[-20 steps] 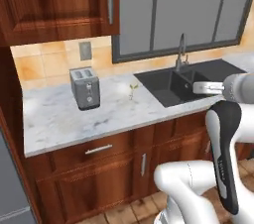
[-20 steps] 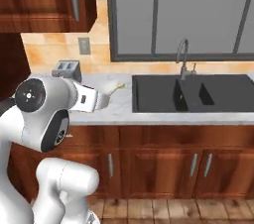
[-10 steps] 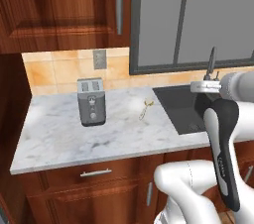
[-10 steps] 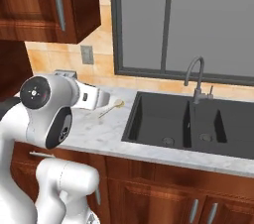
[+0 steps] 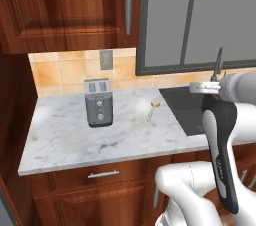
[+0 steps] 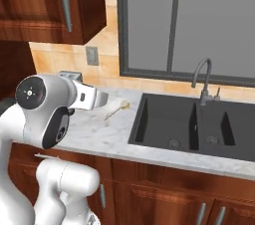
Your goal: Grab the spray bottle from the cabinet, then place it next to the cutting board for sanitizing. Then grab the dish brush from the countertop next to the sink and place it next to the cutting board.
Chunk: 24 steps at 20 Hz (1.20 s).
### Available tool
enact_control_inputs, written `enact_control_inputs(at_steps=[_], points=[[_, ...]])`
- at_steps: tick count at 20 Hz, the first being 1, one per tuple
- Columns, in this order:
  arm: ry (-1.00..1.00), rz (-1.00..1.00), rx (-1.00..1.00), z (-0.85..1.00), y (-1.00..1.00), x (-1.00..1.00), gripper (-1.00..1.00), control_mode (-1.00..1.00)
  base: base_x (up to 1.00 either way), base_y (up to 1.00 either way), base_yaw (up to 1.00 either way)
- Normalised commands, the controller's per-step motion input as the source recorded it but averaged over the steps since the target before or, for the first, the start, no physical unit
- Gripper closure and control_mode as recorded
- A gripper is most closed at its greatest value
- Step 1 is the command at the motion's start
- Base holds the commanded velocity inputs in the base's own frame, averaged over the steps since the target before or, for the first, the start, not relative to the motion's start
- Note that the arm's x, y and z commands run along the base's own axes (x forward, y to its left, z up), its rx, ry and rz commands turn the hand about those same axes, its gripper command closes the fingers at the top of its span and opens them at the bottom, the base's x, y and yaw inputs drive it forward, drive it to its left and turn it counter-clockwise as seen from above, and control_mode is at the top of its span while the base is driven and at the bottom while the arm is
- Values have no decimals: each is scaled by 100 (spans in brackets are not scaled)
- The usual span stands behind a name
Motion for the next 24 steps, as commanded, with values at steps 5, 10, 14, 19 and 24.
enact_control_inputs(at_steps=[5,10,14,19,24], points=[[0,0,0,0,0,0,-100,100,4,0,9],[2,4,0,-15,1,28,-100,-100,9,1,4],[11,5,-5,-54,13,81,-100,-100,0,0,0],[7,-1,-5,-48,1,60,-100,-100,0,0,0],[20,-5,-1,-46,1,61,-100,-100,0,0,0]])
